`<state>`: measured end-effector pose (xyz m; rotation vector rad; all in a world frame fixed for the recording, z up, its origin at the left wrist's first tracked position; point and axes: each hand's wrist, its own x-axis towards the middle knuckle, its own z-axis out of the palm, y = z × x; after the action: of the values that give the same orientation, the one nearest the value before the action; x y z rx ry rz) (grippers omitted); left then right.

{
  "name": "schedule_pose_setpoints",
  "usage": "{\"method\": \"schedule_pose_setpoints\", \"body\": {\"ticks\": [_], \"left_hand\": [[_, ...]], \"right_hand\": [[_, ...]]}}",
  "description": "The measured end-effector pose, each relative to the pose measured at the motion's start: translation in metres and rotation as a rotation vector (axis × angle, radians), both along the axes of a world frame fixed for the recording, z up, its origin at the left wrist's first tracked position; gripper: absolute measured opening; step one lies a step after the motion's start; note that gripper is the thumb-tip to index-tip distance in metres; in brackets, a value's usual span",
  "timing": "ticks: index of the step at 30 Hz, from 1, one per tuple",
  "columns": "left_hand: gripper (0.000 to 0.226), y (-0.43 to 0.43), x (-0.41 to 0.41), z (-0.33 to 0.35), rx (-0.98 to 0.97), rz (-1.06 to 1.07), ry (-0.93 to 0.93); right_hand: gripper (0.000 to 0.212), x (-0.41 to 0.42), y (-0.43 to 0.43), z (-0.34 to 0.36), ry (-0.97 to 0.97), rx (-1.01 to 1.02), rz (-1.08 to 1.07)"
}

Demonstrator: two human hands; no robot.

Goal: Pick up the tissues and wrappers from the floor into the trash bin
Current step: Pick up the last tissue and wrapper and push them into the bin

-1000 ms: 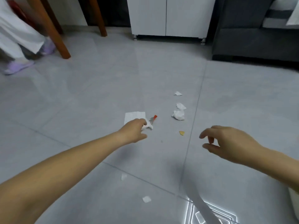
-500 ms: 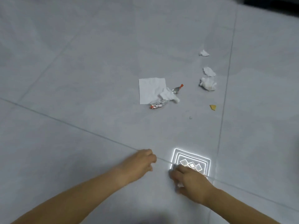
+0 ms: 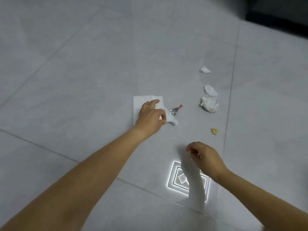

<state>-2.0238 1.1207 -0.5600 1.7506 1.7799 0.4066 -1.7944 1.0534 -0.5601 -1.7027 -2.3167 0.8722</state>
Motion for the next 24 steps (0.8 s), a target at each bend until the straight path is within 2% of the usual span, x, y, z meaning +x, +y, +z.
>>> {"method": "schedule_pose_setpoints", "body": {"ticks": [2,4,6,8,10,13,17,21,24], "left_hand": [[0.007,0.014,0.009,-0.005,-0.125,-0.011,0.041],[0.008,0.020,0.014,-0.016,-0.169,-0.021,0.097],[0.009,0.024,0.017,-0.028,-0.114,-0.062,0.207],[0.014,0.027,0.017,-0.036,-0.034,-0.096,0.300],[0.018,0.028,0.018,-0.036,0.009,-0.109,0.312],[0.028,0.027,0.029,-0.029,0.076,-0.051,0.136],[0.010,0.019,0.057,-0.027,-0.054,0.033,0.087],[0.008,-0.002,0.093,-0.024,-0.064,0.103,-0.133],[0.022,-0.019,0.108,-0.022,-0.097,0.070,-0.130]], "right_hand": [[0.017,0.016,0.042,0.002,0.004,0.016,-0.051],[0.014,0.032,0.078,0.004,0.053,0.038,-0.174],[0.015,0.050,0.103,0.002,0.212,0.033,-0.359],[0.020,0.068,0.115,-0.007,0.304,-0.003,-0.457],[0.021,0.077,0.117,-0.021,0.267,-0.085,-0.420],[0.022,0.077,0.115,-0.035,0.206,-0.211,-0.322],[0.022,0.077,0.120,-0.040,0.028,-0.081,-0.134],[0.028,0.088,0.115,-0.036,-0.228,0.040,-0.104],[0.029,0.090,0.111,-0.036,-0.353,0.046,-0.037]]}}
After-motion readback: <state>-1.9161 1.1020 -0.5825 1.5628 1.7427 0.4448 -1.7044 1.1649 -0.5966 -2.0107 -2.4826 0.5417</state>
